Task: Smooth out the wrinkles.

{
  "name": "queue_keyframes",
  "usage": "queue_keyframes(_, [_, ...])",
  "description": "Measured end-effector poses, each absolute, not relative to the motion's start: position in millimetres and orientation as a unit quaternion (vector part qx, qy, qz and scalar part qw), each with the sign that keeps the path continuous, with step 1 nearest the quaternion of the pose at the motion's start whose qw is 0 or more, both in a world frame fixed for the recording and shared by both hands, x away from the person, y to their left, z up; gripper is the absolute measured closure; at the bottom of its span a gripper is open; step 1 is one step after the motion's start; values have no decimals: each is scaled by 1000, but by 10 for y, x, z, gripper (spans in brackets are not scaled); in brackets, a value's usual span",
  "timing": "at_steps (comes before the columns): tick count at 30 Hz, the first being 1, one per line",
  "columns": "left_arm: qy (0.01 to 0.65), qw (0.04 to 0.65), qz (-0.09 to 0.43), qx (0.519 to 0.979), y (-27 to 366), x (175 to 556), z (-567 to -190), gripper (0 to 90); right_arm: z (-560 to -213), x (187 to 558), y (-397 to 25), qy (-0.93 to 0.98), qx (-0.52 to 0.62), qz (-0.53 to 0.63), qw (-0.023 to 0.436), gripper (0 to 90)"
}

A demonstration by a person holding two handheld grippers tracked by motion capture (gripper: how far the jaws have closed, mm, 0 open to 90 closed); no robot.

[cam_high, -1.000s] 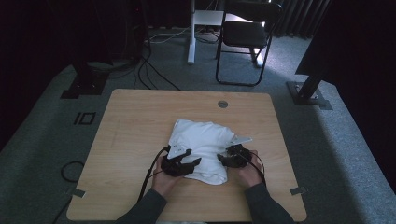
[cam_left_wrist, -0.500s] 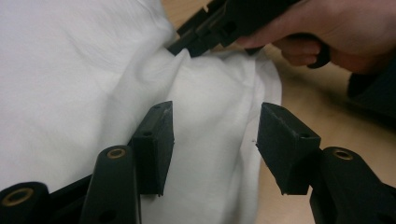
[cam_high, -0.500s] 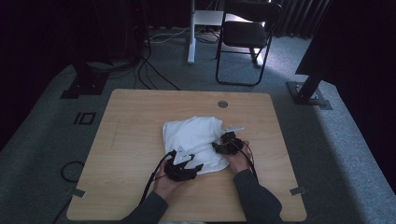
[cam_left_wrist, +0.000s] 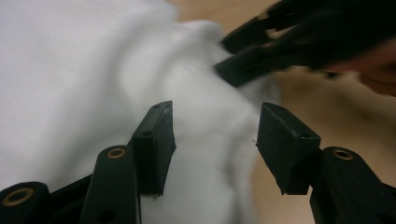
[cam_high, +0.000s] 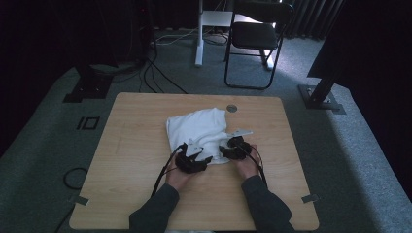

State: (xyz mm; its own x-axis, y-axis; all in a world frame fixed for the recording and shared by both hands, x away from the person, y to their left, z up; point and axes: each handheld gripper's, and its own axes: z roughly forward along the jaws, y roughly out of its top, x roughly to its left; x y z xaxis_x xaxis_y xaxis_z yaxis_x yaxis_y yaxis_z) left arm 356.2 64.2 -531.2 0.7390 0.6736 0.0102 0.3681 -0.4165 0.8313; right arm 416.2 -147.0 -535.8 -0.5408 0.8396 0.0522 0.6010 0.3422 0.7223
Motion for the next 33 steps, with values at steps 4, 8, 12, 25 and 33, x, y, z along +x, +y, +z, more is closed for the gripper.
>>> queue_keyframes(4, [290, 421, 174, 842, 611, 3368, -5404, 460, -5465, 4112, -1545, 808, 461, 336, 151, 618])
queue_keyframes(8, [309, 414, 154, 842, 740, 3324, -5485, 471, -5470, 4015, -1559, 819, 448, 317, 166, 669])
queue_keyframes(12, [314, 401, 167, 844, 897, 3318, -5524, 473, -5468, 3935, -1560, 825, 439, 315, 164, 684])
queue_keyframes(25, [338, 432, 199, 812, 1397, 3165, -5356, 452, -5271, 3549, -1718, 789, 420, 397, 207, 477])
queue_keyframes(33, [393, 446, 208, 777, 1741, 3179, -5303, 450, -5279, 3480, -1916, 757, 448, 420, 224, 447])
